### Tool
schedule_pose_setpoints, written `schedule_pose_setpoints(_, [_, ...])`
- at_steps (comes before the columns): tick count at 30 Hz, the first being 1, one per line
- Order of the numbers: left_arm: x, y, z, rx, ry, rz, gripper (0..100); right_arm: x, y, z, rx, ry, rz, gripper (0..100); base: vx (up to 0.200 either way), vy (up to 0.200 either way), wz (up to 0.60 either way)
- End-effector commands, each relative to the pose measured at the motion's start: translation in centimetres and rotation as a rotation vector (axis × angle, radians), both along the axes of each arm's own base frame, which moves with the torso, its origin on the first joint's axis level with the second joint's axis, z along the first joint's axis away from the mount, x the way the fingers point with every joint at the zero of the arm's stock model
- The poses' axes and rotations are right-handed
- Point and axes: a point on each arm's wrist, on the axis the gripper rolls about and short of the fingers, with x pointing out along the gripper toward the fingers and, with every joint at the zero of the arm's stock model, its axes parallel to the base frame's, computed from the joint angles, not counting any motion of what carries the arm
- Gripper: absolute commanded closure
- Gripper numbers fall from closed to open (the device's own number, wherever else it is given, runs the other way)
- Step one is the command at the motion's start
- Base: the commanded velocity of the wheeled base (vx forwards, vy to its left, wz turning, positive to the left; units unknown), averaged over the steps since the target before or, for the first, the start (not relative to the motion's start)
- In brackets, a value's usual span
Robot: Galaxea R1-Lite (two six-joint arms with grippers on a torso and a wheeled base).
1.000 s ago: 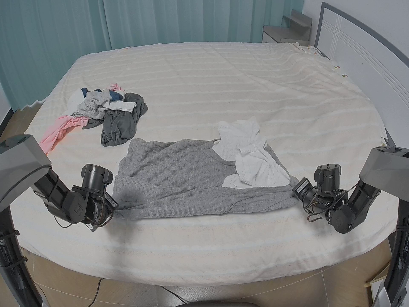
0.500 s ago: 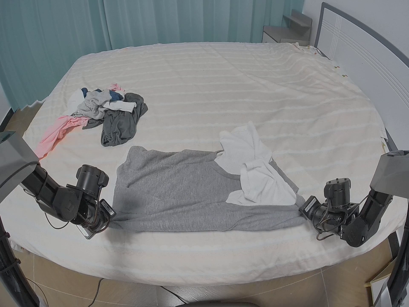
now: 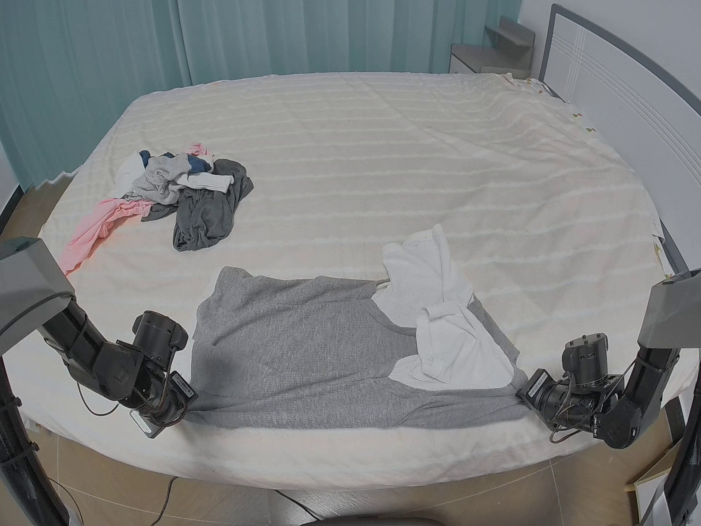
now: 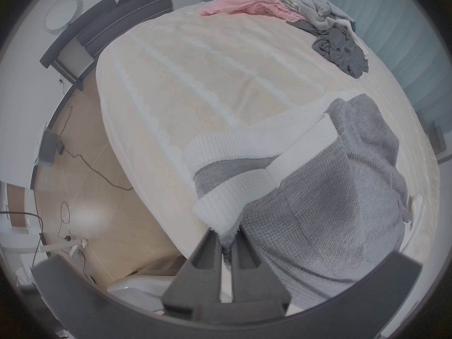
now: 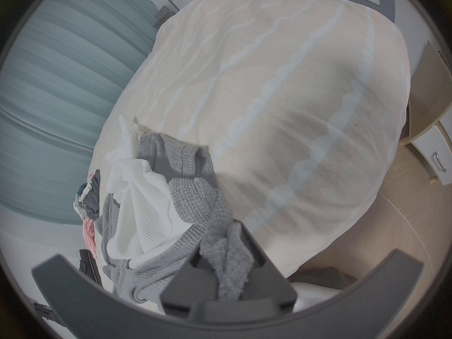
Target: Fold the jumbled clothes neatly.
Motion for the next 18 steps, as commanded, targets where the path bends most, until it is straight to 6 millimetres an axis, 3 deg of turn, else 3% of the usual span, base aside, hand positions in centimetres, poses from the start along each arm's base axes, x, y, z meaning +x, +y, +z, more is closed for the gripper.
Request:
schedule_pose_setpoints(1, [-0.3, 0.0, -0.3, -0.003, 0.017, 0.004, 100, -0.4, -0.1, -0.3, -0.005, 0.023, 0.001, 100, 0.000, 0.000, 0.00])
schedule_pose_setpoints(2, [-0.3, 0.0, -0.3, -0.003, 0.017, 0.004, 0, -0.4, -0.1, -0.3, -0.005, 0.023, 0.001, 100, 0.000, 0.000, 0.00])
schedule_pose_setpoints(4, [-0.2, 0.0, -0.3, -0.006, 0.012, 0.005, 0, -0.6, -0.1, -0.3, -0.006, 0.028, 0.001, 100, 0.000, 0.000, 0.00])
schedule_pose_setpoints(5, [-0.2, 0.0, -0.3, -0.006, 0.011, 0.005, 0, -0.7, -0.1, -0.4, -0.007, 0.029, 0.002, 0, 0.000, 0.000, 0.00])
schedule_pose_setpoints(13, [-0.2, 0.2, 0.5, 0.000, -0.029, 0.040, 0, -0.8, -0.2, 0.0, -0.011, 0.009, -0.007, 0, 0.000, 0.000, 0.00])
schedule_pose_setpoints(18, [-1.2, 0.4, 3.4, -0.023, -0.130, 0.093, 0, -2.1, -0.8, 1.9, 0.002, -0.046, -0.019, 0, 0.000, 0.000, 0.00])
